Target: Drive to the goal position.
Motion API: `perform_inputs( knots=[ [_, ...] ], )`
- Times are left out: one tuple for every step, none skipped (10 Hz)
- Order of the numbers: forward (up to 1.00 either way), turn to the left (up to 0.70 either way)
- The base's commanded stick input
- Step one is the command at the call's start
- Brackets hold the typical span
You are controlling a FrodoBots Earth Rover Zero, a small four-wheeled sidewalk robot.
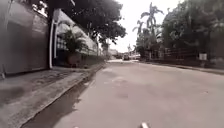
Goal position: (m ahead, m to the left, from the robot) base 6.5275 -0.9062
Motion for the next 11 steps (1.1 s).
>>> perform_inputs(
  knots=[
    [0.70, 0.00],
    [0.70, 0.00],
    [0.70, 0.00],
    [0.70, 0.00],
    [0.70, 0.00],
    [0.70, 0.00],
    [0.70, 0.00],
    [0.70, 0.00],
    [0.70, 0.00],
    [0.70, 0.00],
    [0.70, 0.00]
  ],
)
